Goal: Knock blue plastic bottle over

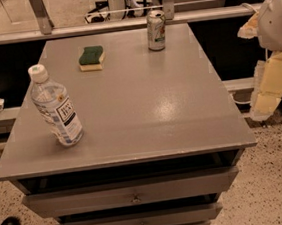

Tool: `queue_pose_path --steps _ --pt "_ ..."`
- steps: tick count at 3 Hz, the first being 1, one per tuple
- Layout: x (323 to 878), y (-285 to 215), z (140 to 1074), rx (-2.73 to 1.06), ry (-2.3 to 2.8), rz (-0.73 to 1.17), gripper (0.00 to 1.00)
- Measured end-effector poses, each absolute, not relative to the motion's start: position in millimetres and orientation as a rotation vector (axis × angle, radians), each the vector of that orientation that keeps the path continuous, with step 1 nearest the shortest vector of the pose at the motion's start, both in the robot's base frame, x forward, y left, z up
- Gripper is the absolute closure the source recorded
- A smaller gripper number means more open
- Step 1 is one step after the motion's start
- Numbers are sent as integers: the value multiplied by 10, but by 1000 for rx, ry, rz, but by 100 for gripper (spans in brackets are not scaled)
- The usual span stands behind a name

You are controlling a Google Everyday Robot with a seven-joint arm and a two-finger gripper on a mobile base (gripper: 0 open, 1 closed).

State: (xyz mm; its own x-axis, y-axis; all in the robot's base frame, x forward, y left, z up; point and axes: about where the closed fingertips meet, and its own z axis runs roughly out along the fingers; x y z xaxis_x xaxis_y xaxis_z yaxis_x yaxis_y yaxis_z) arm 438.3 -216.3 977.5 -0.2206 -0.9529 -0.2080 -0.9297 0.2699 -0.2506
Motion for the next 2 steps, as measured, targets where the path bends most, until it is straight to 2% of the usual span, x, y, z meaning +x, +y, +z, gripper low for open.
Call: queue_pose_path --steps 2 --pt "4411 -2060 9719 -1696 2201 -48 0"
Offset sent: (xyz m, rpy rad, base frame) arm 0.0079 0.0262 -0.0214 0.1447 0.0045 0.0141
